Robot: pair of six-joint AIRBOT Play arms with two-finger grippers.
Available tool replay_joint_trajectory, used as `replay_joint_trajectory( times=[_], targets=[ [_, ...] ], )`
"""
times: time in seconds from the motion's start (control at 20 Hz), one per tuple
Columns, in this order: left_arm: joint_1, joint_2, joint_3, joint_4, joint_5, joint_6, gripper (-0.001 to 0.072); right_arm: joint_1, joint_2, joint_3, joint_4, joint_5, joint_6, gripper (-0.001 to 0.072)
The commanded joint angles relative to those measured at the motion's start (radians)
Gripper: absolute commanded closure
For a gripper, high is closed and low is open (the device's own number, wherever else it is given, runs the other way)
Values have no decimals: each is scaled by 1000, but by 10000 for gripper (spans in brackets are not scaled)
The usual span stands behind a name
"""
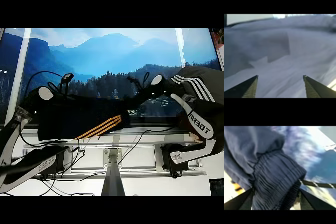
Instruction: Fold the clothes and pants, and hang the long-sleeved shirts on hangers.
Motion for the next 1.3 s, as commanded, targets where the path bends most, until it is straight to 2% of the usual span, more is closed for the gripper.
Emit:
replay_joint_trajectory(
  times=[0.0, 0.05, 0.1, 0.15, 0.2, 0.35, 0.5, 0.65, 0.9, 1.25],
  targets=[
    [0, 0, 0, 1, 15, 0, 66, 100, 0, 0, 21, -2, -16, 106],
    [0, 0, 0, 1, 15, 0, 66, 122, 0, 0, 22, -3, -16, 228],
    [0, 0, 0, 1, 15, 0, 66, 140, 0, 0, 22, -9, -16, 446],
    [0, 0, 0, 1, 15, 0, 66, 158, 0, 0, 24, -24, -16, 627],
    [0, 0, 0, 1, 15, 0, 66, 169, 0, 4, 25, -37, -16, 669],
    [8, 1, 11, 6, 15, 5, 66, 166, 17, 68, 12, -45, -16, 683],
    [45, 3, 108, 100, 14, 4, 66, 122, 89, 180, -50, -45, 7, 684],
    [78, 17, 256, 199, 11, 4, 66, 40, 198, 296, -205, -45, 129, 683],
    [84, 81, 383, 226, 25, 4, 66, -174, 423, 417, -380, -18, 312, 683],
    [84, 215, 387, 225, 147, 4, 66, -624, 750, 494, -644, 86, 711, 684]
  ],
)
